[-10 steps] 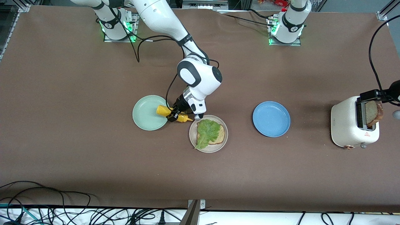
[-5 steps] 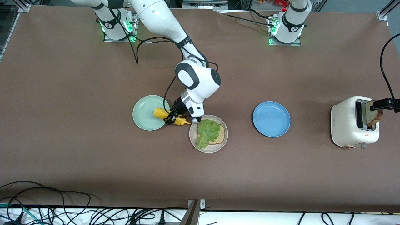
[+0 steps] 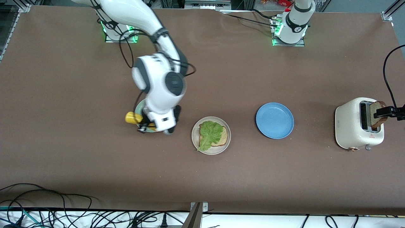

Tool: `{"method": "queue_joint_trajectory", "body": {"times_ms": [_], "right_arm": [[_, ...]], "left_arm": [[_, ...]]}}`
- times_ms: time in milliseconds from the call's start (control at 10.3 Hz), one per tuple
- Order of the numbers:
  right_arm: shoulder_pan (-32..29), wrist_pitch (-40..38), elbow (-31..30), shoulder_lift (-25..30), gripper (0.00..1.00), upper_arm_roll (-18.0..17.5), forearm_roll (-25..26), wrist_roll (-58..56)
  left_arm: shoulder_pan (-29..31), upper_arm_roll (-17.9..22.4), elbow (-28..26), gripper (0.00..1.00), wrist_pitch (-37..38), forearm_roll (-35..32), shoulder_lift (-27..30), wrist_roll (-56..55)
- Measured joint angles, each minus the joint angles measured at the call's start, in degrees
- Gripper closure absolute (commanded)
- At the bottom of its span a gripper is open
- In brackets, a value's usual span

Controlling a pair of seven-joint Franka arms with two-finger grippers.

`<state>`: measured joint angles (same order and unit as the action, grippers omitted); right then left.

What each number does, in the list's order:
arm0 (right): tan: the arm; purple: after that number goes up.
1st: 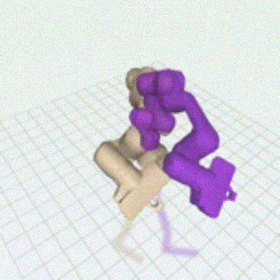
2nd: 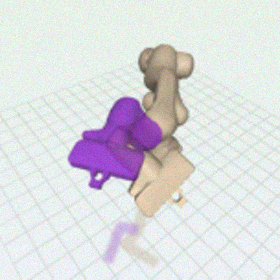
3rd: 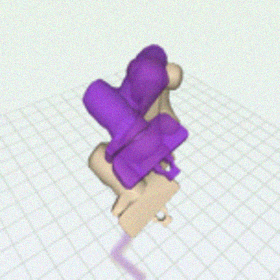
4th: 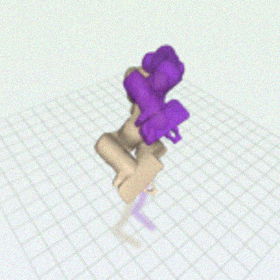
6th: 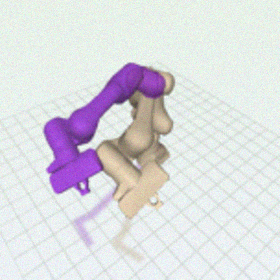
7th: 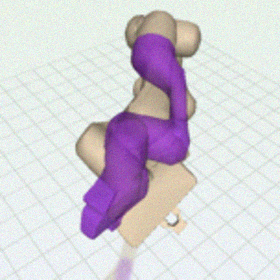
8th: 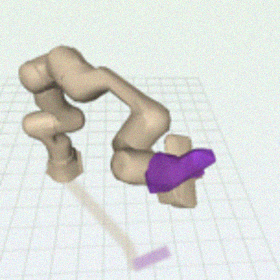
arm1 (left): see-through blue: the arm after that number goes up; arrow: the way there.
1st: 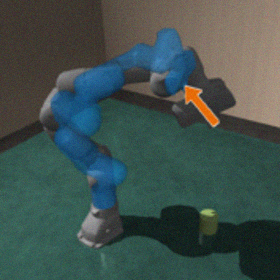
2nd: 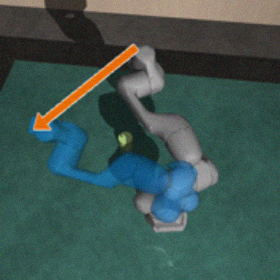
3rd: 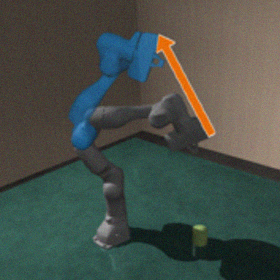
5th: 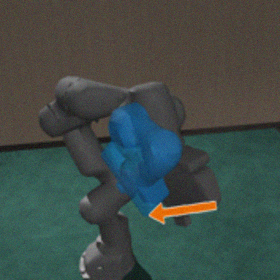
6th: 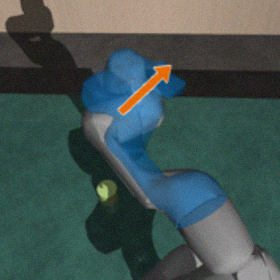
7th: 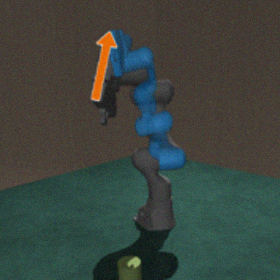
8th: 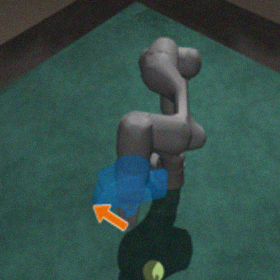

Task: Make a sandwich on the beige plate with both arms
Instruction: 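Carry the mustard back with the right gripper while the left gripper grasps bread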

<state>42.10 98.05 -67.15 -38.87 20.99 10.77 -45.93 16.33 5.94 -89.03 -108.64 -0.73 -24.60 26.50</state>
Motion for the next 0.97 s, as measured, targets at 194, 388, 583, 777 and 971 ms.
{"method": "queue_joint_trajectory", "body": {"times_ms": [194, 388, 583, 777, 971], "right_arm": [[-8.3, -0.4, -1.9, 4.5, 1.0, 0.1, -10.4, -9.2], [-18.0, -0.5, -4.3, 6.7, 1.0, 0.1, -23.4, -21.6], [-26.2, -0.8, -9.0, 8.4, 1.0, 0.0, -34.2, -31.8], [-30.5, -0.5, -17.2, 11.3, 1.0, 0.1, -43.5, -39.3], [-32.6, 0.5, -27.3, 14.6, 1.0, 2.1, -52.7, -48.7]], "left_arm": [[0.6, 0.0, -2.3, 0.3, -1.9, 0.0, -0.1, 0.3], [1.0, 0.0, -3.7, 0.99, -2.4, 0.0, -0.1, 0.5], [1.4, -0.1, -4.1, 1.0, -2.5, 0.0, -0.1, 0.9], [1.4, -0.1, -4.2, 1.0, -2.5, 0.0, -0.1, 2.0], [1.5, -0.1, -4.0, 1.0, -2.5, 0.0, 0.0, 2.4]]}}
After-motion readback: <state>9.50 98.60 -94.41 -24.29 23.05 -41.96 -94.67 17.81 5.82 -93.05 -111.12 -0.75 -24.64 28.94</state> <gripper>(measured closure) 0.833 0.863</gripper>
